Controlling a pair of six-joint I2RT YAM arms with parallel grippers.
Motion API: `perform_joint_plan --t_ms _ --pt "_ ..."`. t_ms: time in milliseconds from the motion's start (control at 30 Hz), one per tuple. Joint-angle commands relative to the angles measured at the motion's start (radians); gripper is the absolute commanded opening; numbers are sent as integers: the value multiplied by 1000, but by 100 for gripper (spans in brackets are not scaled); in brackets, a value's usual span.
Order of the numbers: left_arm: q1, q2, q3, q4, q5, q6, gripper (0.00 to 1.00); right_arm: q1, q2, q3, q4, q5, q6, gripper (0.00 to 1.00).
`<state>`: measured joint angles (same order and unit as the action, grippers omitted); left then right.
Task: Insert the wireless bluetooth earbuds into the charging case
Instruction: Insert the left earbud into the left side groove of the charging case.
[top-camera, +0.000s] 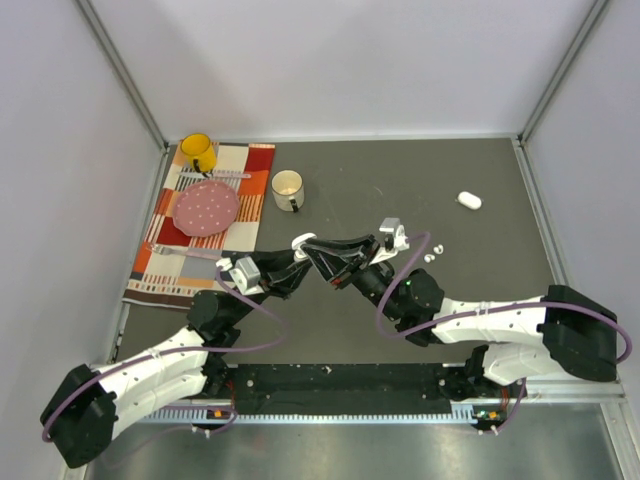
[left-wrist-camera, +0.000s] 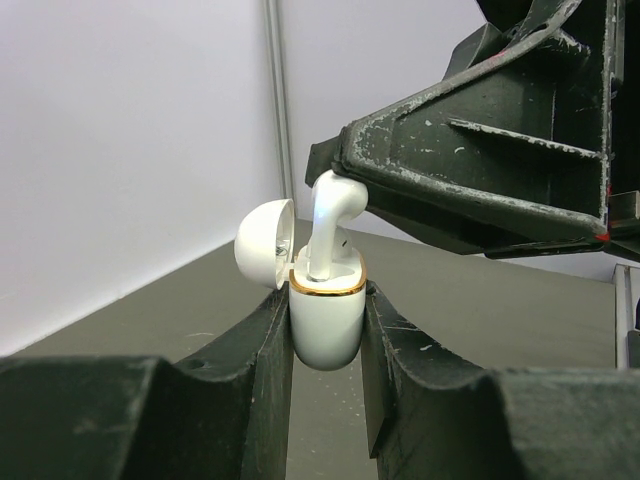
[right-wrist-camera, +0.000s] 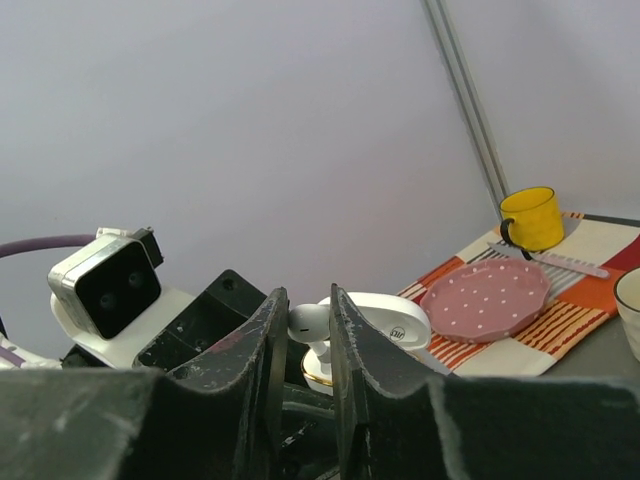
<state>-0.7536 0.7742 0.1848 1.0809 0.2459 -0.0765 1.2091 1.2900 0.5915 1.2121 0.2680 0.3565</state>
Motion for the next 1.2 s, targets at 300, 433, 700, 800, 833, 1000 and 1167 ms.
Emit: perform_joint_plan --t_ms 300,433,700,800,833,1000,1167 --pt "-1 -13 19 73 18 -8 0 12 -31 50 -31 -12 -13 17" --pt "-3 -18 19 79 10 0 0 12 -38 45 -68 -6 1 17" --pt "-3 -26 22 93 18 1 0 12 -47 50 -112 31 -8 21" --pt "-3 -26 24 93 32 0 0 12 -47 64 -137 37 -14 21" --pt "-3 -26 24 93 38 0 0 12 -44 64 -132 34 -17 22" --pt "-3 -26 21 93 52 -3 0 12 -49 65 -97 25 -40 30" --pt "-1 -42 12 59 18 0 0 12 -93 56 -75 4 -82 36"
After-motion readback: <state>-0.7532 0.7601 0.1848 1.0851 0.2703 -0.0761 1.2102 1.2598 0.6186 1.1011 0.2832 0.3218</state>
